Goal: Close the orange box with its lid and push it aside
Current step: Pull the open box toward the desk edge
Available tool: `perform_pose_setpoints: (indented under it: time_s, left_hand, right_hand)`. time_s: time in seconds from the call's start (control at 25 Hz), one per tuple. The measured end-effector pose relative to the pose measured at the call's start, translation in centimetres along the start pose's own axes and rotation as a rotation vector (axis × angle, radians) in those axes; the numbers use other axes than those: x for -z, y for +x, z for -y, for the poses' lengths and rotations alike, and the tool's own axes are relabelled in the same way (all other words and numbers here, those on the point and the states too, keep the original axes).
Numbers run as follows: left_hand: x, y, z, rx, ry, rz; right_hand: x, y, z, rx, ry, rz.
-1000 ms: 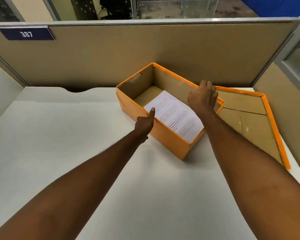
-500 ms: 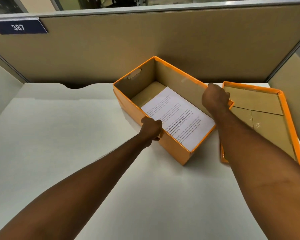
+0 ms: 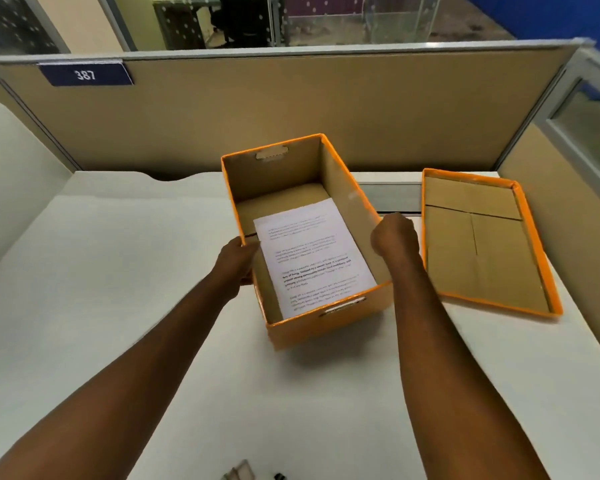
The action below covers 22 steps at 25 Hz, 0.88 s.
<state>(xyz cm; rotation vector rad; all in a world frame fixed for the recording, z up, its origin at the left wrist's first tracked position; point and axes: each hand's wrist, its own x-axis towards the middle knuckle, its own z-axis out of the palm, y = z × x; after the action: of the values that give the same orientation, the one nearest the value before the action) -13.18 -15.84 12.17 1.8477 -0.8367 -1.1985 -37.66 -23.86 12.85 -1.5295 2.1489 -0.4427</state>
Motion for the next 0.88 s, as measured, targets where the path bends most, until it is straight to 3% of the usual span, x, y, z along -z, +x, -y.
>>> perform_pose_setpoints:
  time_s: [0.2, 0.36, 0.88]
  left_hand:
    - [6.4, -3.1, 4.4, -0.059, -0.029, -0.194]
    - [9.4, -5.1, 6.6, -0.058, -0.038, -0.281]
    - [15.2, -4.2, 10.2, -0.091, 0.008, -0.160]
  right_hand:
    - [-3.6, -10.0, -0.5, 0.154, -0.005, 0.036]
    - [-6.7, -15.5, -1.0, 0.141, 0.062, 0.046]
    - [-11.2, -24.3, 1.4, -0.020, 0.069, -0.098]
